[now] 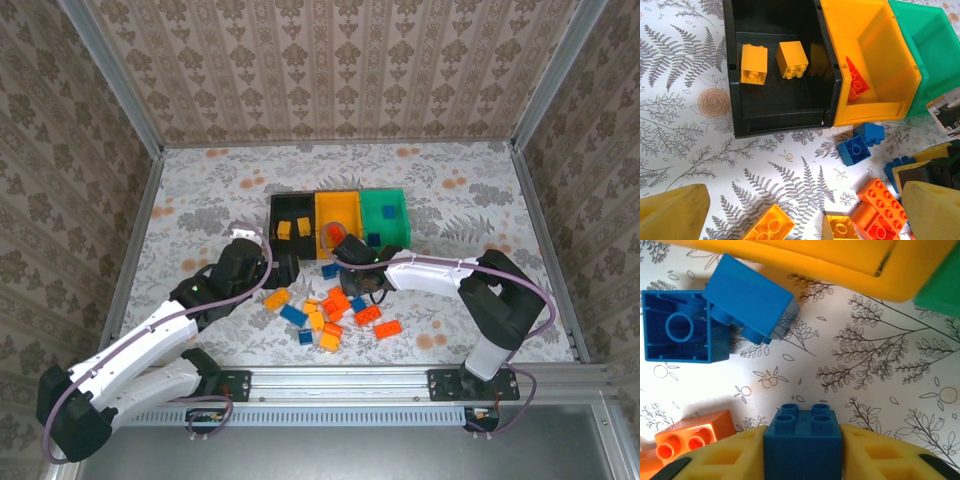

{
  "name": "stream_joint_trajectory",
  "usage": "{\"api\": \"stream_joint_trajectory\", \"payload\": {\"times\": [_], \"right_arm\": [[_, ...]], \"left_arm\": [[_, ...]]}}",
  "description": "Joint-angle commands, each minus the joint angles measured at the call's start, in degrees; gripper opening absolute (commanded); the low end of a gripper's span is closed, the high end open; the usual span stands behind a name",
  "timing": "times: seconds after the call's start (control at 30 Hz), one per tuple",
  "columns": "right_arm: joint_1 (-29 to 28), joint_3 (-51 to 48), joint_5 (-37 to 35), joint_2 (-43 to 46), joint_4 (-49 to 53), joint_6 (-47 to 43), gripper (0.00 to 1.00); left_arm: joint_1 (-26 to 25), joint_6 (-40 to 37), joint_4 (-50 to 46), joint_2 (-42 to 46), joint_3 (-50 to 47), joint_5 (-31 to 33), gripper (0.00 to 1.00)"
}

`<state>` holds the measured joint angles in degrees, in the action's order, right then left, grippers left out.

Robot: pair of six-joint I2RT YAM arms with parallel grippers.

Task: Sort the legos into containers by color

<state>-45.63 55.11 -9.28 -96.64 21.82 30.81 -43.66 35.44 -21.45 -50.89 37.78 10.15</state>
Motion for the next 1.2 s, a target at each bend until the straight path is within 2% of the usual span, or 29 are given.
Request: {"api": "stream_joint_trajectory", "payload": {"times": [0.0, 0.1, 0.2, 0.33, 0.4, 0.5, 0.63, 0.8, 0.97, 1.07, 1.17], "right_arm": [[0.97, -2.3, -2.59, 1.87, 1.85, 0.88, 0.34], [1.17, -3.51, -2.74, 6.27, 1.64, 0.1, 0.28], [1.87, -3.1, -3.96, 12.1, 3.6, -0.78, 0.27], [5.94, -0.29, -3.82, 19.26, 5.92, -2.04, 0.27], [8.48, 1.83, -3.82, 19.9, 6.21, -2.24, 0.26], [12.35, 6.05, -3.82, 17.46, 5.8, -2.0, 0.26], [16.03, 13.43, -5.31, 8.09, 5.58, -1.8, 0.27], [18.69, 20.86, -6.77, -2.51, 6.91, -1.38, 0.27], [19.86, 24.47, -7.42, -8.53, 7.39, -0.67, 0.3], [19.87, 26.08, -6.88, -10.45, 8.2, -0.32, 0.37], [19.87, 26.13, -6.6, -9.98, 8.17, 0.04, 0.49]], "left_arm": [[0.42, 0.95, -0.95, 0.54, -0.69, 0.87, 1.0], [0.44, 0.91, -0.73, 0.59, -1.05, 0.93, 1.0], [0.68, 0.93, -0.6, 0.53, -1.57, 0.98, 1.0], [1.01, 1.14, -0.02, 0.01, -2.23, 0.38, 1.0], [0.95, 1.46, 0.44, -0.02, -2.69, -0.11, 1.0], [1.09, 1.79, 0.61, 0.0, -2.93, -0.36, 1.0], [1.16, 2.14, 0.42, 0.06, -3.15, -0.78, 1.0], [1.36, 2.09, 0.64, -0.39, -3.51, -2.34, 1.0], [1.55, 1.88, 1.07, -1.55, -3.9, -3.86, 1.0], [1.61, 1.35, 1.14, -2.5, -3.9, -4.43, 1.0], [1.56, 0.9, 1.27, -2.89, -3.76, -4.55, 1.0]]}}
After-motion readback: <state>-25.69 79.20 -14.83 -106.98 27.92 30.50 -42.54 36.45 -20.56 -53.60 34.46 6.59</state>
